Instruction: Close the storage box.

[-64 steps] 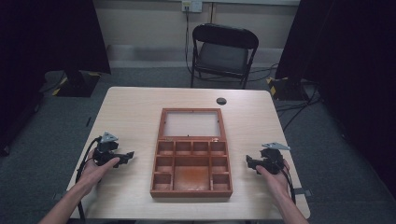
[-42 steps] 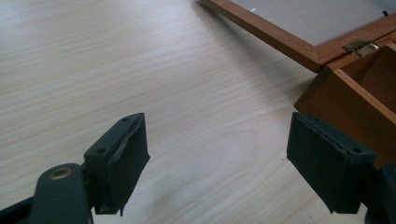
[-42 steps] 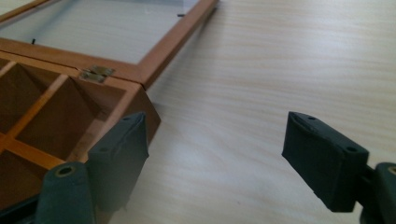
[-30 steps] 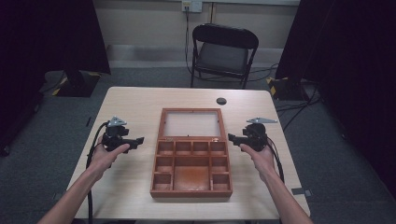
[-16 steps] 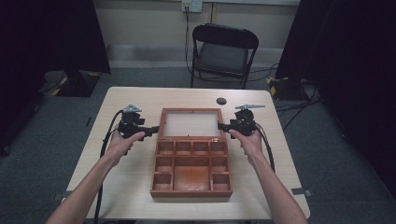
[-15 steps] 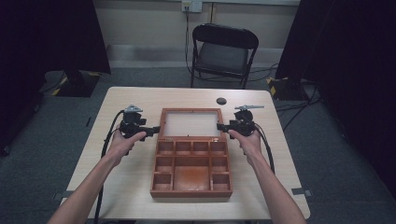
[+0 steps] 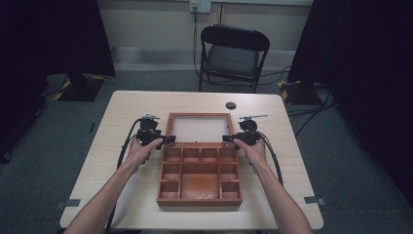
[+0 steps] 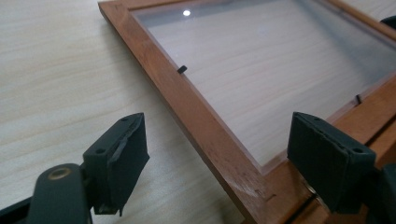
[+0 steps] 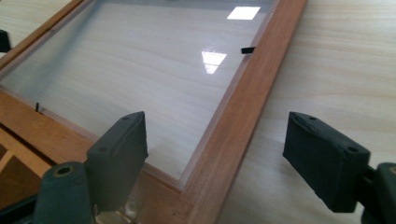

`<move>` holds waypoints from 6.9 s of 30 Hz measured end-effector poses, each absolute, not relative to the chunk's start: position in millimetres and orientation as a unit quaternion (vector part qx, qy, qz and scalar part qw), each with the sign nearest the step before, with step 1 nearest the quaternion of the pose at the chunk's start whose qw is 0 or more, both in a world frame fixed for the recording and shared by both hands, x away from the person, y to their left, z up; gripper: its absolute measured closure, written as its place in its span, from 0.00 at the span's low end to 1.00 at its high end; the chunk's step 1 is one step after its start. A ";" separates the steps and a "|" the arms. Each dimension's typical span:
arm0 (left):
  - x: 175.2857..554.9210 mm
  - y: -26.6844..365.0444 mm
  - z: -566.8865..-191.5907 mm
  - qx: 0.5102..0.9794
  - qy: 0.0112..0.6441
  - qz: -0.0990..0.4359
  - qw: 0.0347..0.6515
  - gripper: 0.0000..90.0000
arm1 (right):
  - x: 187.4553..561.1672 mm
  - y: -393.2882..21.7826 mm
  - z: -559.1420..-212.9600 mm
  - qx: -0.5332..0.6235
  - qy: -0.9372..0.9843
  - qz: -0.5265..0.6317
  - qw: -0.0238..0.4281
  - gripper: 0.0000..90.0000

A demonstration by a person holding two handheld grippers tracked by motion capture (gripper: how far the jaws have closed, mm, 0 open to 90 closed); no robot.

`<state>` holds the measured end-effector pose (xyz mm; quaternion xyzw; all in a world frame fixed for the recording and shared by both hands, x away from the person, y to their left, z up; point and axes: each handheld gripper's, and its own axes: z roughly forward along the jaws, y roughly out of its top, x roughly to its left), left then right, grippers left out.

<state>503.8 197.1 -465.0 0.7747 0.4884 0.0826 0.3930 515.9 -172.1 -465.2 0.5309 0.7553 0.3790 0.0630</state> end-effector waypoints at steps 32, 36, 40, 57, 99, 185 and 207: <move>512.4 190.4 -480.7 0.741 0.522 0.002 0.423 0.17 | 514.8 -157.5 -479.9 0.543 0.727 0.420 0.004 0.16; 513.2 191.0 -479.6 0.741 0.519 0.003 0.426 0.17 | 511.7 -156.8 -476.2 0.536 0.731 0.421 0.027 0.18; 516.2 192.9 -480.0 0.746 0.515 -0.026 0.421 0.20 | 510.7 -155.2 -473.3 0.539 0.732 0.416 0.030 0.20; 509.6 198.9 -457.5 0.743 0.501 0.004 0.444 0.38 | 502.5 -160.4 -451.6 0.522 0.723 0.449 0.052 0.39; 486.9 209.7 -412.1 0.757 0.442 0.054 0.478 0.48 | 470.6 -160.9 -416.0 0.498 0.728 0.466 0.076 0.45; 417.3 226.2 -414.5 0.772 0.426 0.061 0.468 0.38 | 412.1 -167.9 -410.2 0.484 0.740 0.458 0.091 0.48; 408.4 228.6 -411.1 0.772 0.426 0.066 0.467 0.24 | 400.4 -204.7 -414.2 0.504 0.738 0.437 0.098 0.45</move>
